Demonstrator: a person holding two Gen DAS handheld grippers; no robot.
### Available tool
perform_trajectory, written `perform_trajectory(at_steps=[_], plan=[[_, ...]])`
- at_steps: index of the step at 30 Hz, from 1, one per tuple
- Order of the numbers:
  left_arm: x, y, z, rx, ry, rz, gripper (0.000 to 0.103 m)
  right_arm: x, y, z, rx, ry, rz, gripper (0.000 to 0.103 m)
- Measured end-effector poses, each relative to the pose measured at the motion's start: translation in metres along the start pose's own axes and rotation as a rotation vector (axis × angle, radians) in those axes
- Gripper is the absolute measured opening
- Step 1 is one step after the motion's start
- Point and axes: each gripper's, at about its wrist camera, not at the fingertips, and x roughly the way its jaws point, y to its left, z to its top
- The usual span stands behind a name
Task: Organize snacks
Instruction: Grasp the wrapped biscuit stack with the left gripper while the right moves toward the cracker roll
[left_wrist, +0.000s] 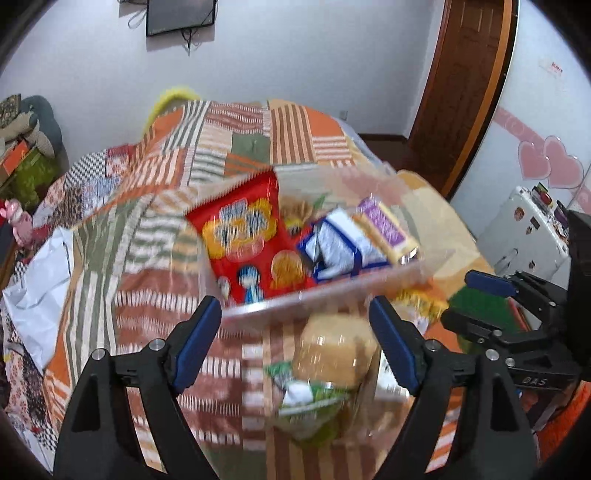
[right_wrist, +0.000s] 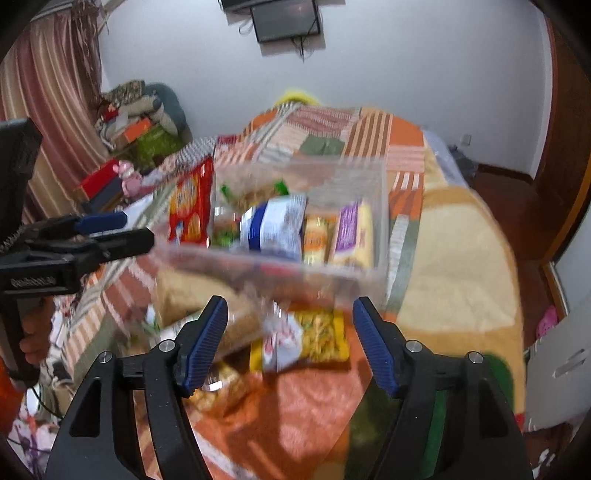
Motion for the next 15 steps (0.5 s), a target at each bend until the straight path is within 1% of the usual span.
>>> perform_trajectory(at_steps=[4,7,9,11,15], plan=[[0.008,0.003,-0.019,0.002,0.040,-0.009,0.083,0.019,-0.001,-0.019,-0.003,0.074,-0.032,0.068],[0.012,0.000,-0.029,0.008,0.061,-0.022,0.083,0.031,-0.007,-0.030,0.004,0.123,-0.027,0.068],[0.017,-0.002,-0.034,0.011,0.073,-0.038,0.083,0.035,-0.010,-0.031,0.017,0.136,-0.013,0.074],[0.021,-0.006,-0.037,0.018,0.080,-0.041,0.083,0.039,-0.014,-0.028,0.028,0.129,-0.023,0.080],[0.031,-0.009,-0.035,0.006,0.082,-0.044,0.083,0.048,-0.017,-0.018,0.046,0.142,0.002,0.082]])
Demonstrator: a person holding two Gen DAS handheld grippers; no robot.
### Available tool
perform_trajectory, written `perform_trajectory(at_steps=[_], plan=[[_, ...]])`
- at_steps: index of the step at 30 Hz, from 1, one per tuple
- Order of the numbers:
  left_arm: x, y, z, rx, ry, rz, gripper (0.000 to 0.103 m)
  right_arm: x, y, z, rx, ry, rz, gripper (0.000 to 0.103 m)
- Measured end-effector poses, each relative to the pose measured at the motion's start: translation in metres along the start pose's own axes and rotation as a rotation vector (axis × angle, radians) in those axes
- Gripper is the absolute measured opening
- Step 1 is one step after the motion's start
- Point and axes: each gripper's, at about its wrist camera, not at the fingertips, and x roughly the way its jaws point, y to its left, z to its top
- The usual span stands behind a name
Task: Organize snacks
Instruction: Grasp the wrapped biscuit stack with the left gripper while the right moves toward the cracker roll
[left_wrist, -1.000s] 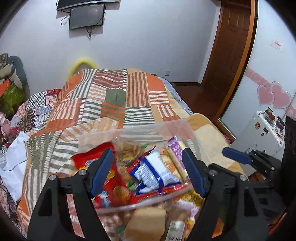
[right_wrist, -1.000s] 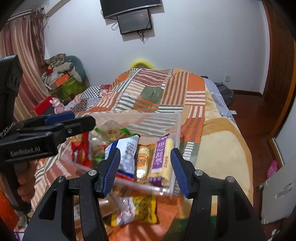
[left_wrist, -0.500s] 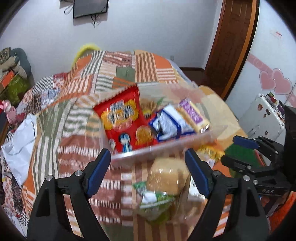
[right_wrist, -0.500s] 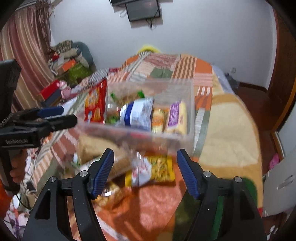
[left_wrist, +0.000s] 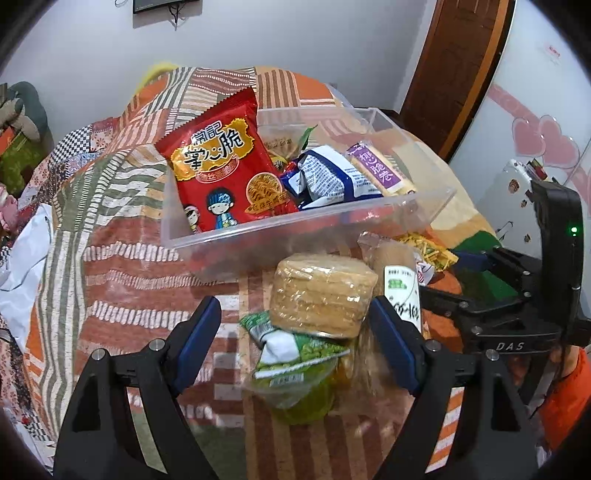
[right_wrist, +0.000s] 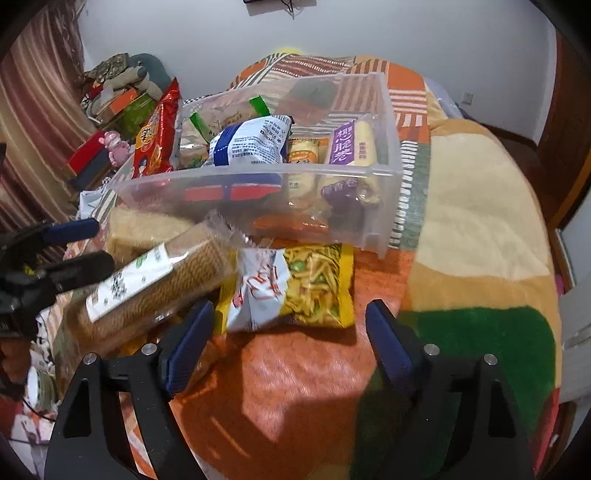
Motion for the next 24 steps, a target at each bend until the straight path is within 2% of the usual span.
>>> perform_trajectory(at_steps=[4,9,10,12,13,21,23,24], plan=[[0.010,0.002,0.005,-0.028,0.005,-0.017,0.083,0.008,0.007,-0.002,-0.020,0.021,-0.019,0.082],[0.019,0.000,0.007,-0.023,-0.019,-0.014,0.081,0.010,0.013,-0.007,-0.052,0.006,-0.049,0.082],[0.020,0.000,0.007,-0.020,-0.023,-0.019,0.077,0.010,0.013,-0.007,-0.053,0.001,-0.043,0.079],[0.022,-0.002,0.008,-0.015,-0.022,-0.047,0.067,0.008,0.012,-0.007,-0.057,-0.003,-0.024,0.067],[0.023,-0.003,0.008,-0.015,-0.020,-0.060,0.062,0.008,0.012,-0.006,-0.060,-0.004,-0.023,0.066],[0.017,-0.009,0.006,0.001,-0.033,-0.063,0.055,-0.004,0.006,-0.011,-0.044,-0.029,-0.005,0.055],[0.011,-0.008,0.006,0.002,-0.041,-0.057,0.055,-0.008,0.003,-0.010,-0.037,-0.034,-0.003,0.044],[0.009,-0.007,0.006,0.000,-0.045,-0.057,0.055,-0.010,0.001,-0.011,-0.030,-0.034,0.001,0.044]])
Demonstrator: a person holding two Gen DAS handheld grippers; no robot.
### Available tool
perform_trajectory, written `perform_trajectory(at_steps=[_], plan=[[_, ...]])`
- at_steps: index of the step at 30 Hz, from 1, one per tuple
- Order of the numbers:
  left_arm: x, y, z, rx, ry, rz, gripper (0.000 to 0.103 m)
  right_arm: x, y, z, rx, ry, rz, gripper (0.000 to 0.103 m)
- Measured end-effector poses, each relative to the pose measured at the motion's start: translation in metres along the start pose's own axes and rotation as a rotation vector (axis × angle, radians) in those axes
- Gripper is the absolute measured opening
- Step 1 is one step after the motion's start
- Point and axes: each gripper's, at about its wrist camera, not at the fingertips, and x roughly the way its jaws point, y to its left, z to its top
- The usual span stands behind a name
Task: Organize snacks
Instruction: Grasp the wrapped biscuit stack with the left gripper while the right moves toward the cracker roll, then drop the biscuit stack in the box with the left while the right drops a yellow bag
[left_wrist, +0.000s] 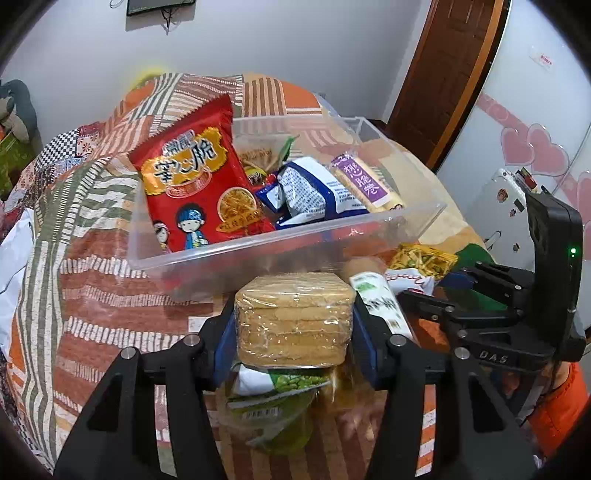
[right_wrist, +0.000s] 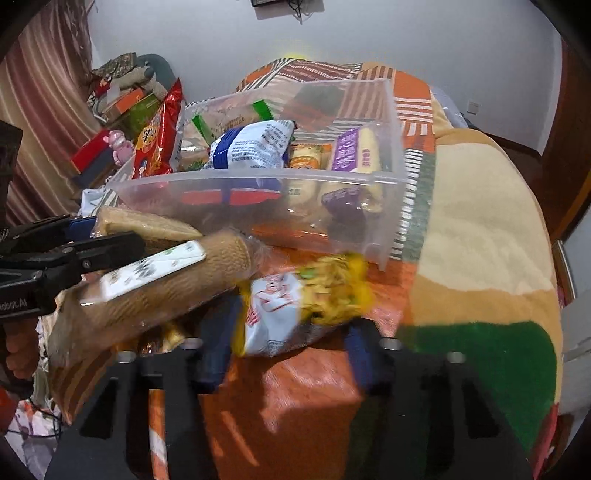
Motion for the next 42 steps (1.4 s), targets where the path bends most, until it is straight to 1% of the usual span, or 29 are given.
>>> perform_trajectory(at_steps=[3,10,14,22,28,32,38,42], plan=[[-0.012,0.001,0.000,0.001,-0.019,0.003,0.055,-0.007,-0.003,-0.002,0.010,-0.016,-0.008,0.043],[-0.045,-0.002,0.008,0.008,-0.094,0.017,0.055,-0.029,-0.006,-0.001,0.019,-0.066,-0.012,0.043],[-0.061,-0.003,0.018,0.004,-0.139,0.018,0.054,-0.046,-0.005,0.007,0.020,-0.116,-0.009,0.043],[-0.076,-0.012,0.044,0.018,-0.212,0.015,0.054,-0.069,0.005,0.028,-0.003,-0.220,-0.003,0.043],[-0.074,-0.019,0.069,0.027,-0.259,0.032,0.054,-0.072,0.010,0.047,-0.020,-0.273,0.002,0.043],[-0.063,-0.020,0.088,0.013,-0.271,0.040,0.054,-0.066,0.011,0.060,-0.026,-0.290,-0.001,0.043],[-0.039,-0.017,0.111,-0.013,-0.265,0.043,0.054,-0.052,0.005,0.077,-0.014,-0.284,-0.002,0.043],[-0.019,-0.015,0.121,-0.012,-0.250,0.065,0.054,-0.039,0.001,0.086,-0.015,-0.264,-0.010,0.043]])
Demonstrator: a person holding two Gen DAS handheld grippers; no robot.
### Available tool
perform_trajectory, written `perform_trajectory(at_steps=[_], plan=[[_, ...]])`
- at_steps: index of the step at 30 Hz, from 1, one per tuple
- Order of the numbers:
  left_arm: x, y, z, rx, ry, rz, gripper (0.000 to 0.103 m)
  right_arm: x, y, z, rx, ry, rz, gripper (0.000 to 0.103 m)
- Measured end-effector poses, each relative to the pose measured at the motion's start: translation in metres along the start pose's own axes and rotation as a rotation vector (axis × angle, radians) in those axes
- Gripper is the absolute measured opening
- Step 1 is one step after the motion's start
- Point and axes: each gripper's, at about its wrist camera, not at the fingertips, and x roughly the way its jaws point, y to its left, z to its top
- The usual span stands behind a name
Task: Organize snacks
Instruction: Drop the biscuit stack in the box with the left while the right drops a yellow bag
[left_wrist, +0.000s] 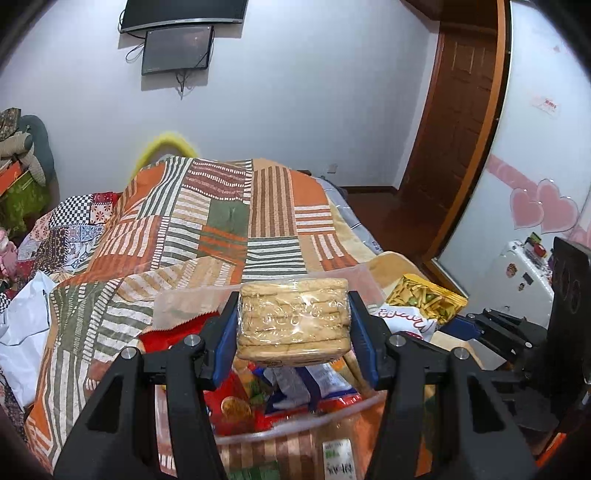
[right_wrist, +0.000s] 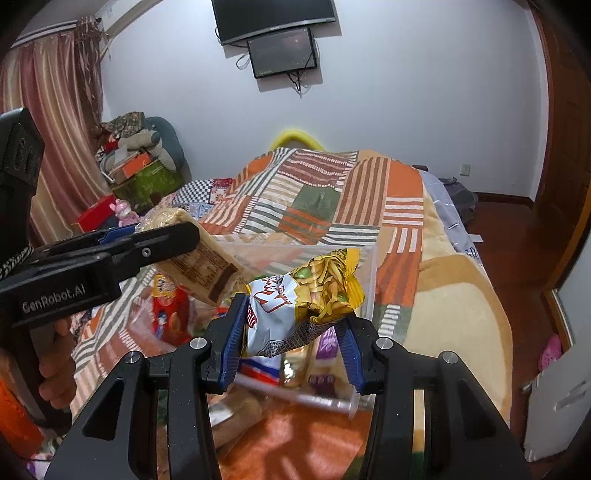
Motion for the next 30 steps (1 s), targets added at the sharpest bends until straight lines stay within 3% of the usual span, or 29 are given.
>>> perform_trajectory(at_steps=[12,23,30], plan=[[0.054,0.002,0.004,0.021,0.016,0.072,0.054,0.046,-0.009,0.010,0.005,0.087,-0.014,0.043],[0.051,0.016,0.003,-0.029,0.061,0.030,0.056,0.055,-0.005,0.012,-0.011,0.119,-0.018,0.049],[0.024,0.010,0.003,0.002,0.030,0.031,0.067,0.037,-0.004,0.013,-0.013,0.104,-0.016,0.053]])
